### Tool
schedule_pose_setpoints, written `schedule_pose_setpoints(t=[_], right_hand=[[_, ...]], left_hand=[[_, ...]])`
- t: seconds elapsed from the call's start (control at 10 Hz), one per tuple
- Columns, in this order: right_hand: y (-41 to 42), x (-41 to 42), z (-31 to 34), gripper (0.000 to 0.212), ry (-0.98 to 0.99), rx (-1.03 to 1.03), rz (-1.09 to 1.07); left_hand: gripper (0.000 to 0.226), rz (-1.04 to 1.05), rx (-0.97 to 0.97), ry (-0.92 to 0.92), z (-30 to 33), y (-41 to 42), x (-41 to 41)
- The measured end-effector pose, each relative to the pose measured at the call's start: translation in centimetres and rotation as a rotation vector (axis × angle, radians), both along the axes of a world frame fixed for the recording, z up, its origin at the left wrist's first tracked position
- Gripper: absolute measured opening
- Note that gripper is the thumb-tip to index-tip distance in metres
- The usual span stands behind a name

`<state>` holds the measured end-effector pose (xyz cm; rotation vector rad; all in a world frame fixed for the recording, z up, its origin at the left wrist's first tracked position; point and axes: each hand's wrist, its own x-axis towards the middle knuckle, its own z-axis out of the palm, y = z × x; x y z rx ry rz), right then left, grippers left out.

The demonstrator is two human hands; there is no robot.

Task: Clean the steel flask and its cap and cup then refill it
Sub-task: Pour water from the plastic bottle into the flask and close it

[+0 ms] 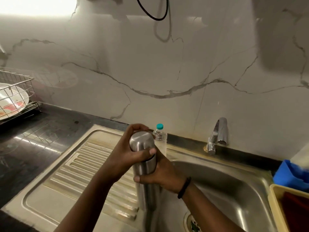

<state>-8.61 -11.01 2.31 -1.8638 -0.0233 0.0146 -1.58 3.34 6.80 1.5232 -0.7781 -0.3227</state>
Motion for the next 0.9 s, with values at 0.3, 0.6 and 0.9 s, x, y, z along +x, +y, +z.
schedule_pose_setpoints(t=[0.3, 0.6, 0.9], right_hand=[[5.8, 4.0, -6.2, 0.070, -0.069, 0.039, -0.218], [7.1, 3.9, -5.7, 0.085, -0.021, -0.031, -0.228], [4.0, 1.1, -2.6, 0.080, 0.118, -0.420, -0.126]], left_hand=[[0.068, 0.595, 0.205, -0.083, -5.9, 2.5, -0.8], [0.081, 0.630, 0.224, -0.172, -6.3, 3.5, 0.2], [0.085, 0.867, -0.010, -0.511, -3.4, 2.6, -2.0]])
